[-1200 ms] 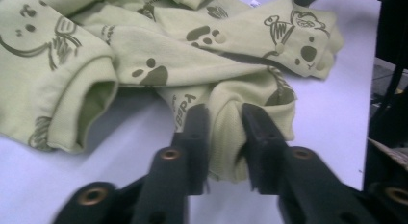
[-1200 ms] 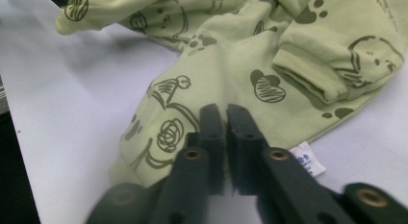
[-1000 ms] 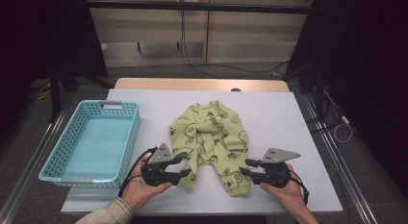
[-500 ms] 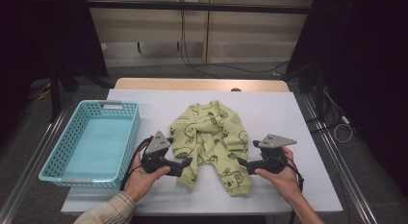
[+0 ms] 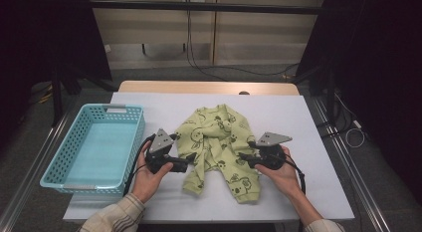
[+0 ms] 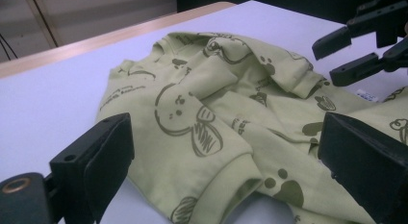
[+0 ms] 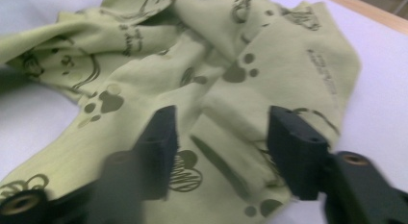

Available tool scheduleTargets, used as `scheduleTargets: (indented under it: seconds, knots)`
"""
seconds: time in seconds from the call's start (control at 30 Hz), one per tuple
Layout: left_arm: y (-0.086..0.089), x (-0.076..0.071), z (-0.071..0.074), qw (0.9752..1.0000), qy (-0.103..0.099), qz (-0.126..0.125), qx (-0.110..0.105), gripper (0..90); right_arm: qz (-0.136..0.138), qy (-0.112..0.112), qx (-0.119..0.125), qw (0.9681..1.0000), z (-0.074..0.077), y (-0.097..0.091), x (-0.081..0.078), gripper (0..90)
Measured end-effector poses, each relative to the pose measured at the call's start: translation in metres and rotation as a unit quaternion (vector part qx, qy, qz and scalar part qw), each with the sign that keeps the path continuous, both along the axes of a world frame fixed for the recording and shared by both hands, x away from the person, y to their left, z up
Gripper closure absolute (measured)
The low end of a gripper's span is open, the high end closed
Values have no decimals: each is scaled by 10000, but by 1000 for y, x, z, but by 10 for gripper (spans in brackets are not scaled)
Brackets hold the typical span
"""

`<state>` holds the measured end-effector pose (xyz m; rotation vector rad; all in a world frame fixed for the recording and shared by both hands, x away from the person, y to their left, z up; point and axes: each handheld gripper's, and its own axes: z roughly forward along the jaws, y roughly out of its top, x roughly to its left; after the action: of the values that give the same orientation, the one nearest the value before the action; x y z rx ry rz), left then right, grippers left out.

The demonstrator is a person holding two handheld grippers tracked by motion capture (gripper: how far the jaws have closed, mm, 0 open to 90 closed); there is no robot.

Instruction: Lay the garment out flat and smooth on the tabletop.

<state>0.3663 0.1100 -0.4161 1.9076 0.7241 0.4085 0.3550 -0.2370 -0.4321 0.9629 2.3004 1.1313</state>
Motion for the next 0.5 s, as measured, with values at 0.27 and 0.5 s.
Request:
scheduleTargets:
  seconds: [0.27, 0.5]
  knots:
    - [-4, 0, -4, 9999, 68, -87, 131, 56, 184, -34, -460, 9988, -12, 16, 10, 561]
    - [-1, 1, -5, 9995, 67, -133, 295, 56, 223, 89, -730, 9970, -23, 23, 17, 558]
